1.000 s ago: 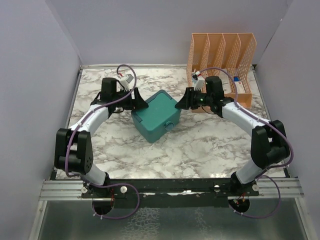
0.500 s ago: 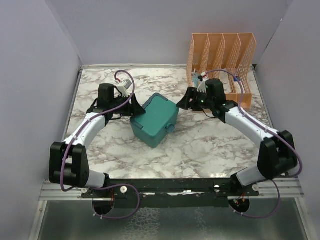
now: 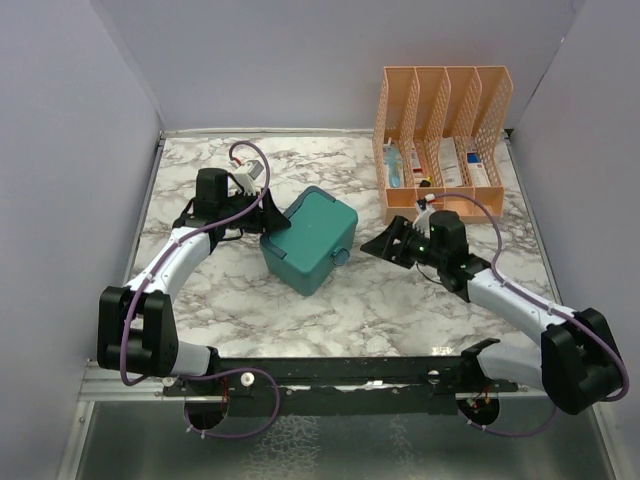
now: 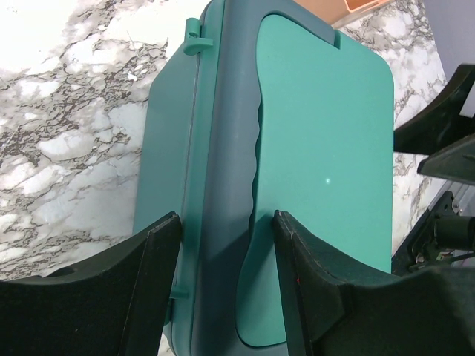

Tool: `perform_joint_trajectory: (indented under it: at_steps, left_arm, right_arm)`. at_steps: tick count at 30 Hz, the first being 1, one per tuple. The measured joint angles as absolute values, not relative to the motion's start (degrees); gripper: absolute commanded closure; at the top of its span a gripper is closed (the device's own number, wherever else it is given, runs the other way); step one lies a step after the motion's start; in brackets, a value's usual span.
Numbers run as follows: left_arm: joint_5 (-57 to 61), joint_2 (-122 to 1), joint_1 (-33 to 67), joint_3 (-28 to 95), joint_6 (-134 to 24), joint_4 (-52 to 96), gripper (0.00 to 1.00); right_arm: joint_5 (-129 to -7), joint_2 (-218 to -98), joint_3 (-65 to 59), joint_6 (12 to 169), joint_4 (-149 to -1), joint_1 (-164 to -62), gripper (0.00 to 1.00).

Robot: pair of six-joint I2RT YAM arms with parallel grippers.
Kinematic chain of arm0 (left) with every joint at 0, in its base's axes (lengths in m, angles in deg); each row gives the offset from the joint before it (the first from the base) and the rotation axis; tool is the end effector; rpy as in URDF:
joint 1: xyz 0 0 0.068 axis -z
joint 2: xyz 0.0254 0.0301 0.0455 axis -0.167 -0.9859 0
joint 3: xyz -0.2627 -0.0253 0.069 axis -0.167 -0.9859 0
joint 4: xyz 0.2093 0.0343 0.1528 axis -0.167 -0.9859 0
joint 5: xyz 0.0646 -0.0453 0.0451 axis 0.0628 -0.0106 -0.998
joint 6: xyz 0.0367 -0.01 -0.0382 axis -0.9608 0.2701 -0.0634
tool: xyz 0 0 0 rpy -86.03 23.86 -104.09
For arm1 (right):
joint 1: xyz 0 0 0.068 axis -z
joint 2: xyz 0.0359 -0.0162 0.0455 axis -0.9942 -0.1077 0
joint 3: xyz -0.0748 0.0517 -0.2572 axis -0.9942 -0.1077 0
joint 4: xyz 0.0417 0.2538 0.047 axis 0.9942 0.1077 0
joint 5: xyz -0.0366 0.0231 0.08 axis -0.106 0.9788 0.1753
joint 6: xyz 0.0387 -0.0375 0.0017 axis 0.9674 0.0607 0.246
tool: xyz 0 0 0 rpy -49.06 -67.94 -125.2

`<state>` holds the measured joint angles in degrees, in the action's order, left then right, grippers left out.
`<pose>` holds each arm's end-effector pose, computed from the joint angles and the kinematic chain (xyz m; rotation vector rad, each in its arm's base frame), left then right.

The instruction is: Organize the medicine kit

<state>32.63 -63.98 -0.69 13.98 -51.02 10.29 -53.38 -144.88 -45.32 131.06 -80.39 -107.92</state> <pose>0.2914 -0.0682 0.2573 0.2637 2.1905 -0.9789 0.2218 0.1139 0.2146 0.2103 2.2590 1.1216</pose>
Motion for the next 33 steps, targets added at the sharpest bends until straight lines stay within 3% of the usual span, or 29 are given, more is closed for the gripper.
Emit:
perform_joint_trajectory:
  at_steps: [13,33]
  left_arm:
    - [32.21,-63.98,-0.69,13.96,-50.99,10.36,0.47]
    - [32.17,-64.15,-0.71,14.0,-50.6,10.49,0.48]
  right_arm:
    - [-48.35,-152.07,-50.52,141.51,-104.6,-111.63,0.29]
    - [-48.46,-162.58,-49.47,148.31,-115.16,-116.72,0.28]
